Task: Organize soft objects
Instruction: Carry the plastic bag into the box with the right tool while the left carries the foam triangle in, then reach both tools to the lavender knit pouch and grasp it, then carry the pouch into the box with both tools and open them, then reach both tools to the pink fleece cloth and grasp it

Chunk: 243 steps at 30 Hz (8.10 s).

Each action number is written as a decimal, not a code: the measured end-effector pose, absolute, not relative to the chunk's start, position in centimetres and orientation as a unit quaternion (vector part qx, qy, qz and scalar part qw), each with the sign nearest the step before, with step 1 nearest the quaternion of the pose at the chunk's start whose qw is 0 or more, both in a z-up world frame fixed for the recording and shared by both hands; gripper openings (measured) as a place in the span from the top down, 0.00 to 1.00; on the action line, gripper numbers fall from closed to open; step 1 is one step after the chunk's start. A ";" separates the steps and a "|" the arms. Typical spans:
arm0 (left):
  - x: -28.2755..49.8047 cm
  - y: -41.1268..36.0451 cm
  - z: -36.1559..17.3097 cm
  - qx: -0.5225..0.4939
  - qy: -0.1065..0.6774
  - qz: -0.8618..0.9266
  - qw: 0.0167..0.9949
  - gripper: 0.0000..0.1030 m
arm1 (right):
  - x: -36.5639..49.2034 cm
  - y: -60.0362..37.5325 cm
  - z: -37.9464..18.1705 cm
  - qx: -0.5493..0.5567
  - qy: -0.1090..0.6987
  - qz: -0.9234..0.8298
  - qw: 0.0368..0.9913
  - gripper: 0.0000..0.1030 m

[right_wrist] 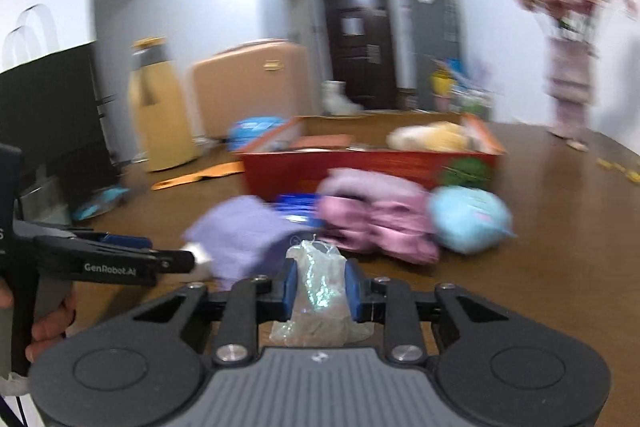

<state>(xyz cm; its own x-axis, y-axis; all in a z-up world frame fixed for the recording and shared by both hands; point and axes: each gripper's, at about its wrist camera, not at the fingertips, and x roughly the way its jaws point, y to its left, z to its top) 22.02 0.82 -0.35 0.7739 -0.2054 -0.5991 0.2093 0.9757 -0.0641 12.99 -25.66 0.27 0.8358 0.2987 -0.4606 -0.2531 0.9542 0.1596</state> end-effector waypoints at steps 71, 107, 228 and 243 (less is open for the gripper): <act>44.4 0.0 5.7 0.066 0.344 -0.168 0.921 0.48 | 53.1 -22.3 2.3 0.018 0.357 0.111 0.927 0.42; 13.6 2.6 5.5 -0.001 0.253 -0.129 0.959 0.21 | 9.4 -28.6 2.4 0.068 0.250 0.144 0.955 0.23; 8.3 -1.4 3.2 -0.009 0.263 -0.140 0.954 0.17 | 3.4 -31.0 -0.1 0.044 0.267 0.118 0.955 0.30; 18.8 -5.0 4.0 -0.021 0.279 -0.177 0.944 0.41 | 9.8 -32.9 -0.2 0.103 0.268 0.134 0.948 0.71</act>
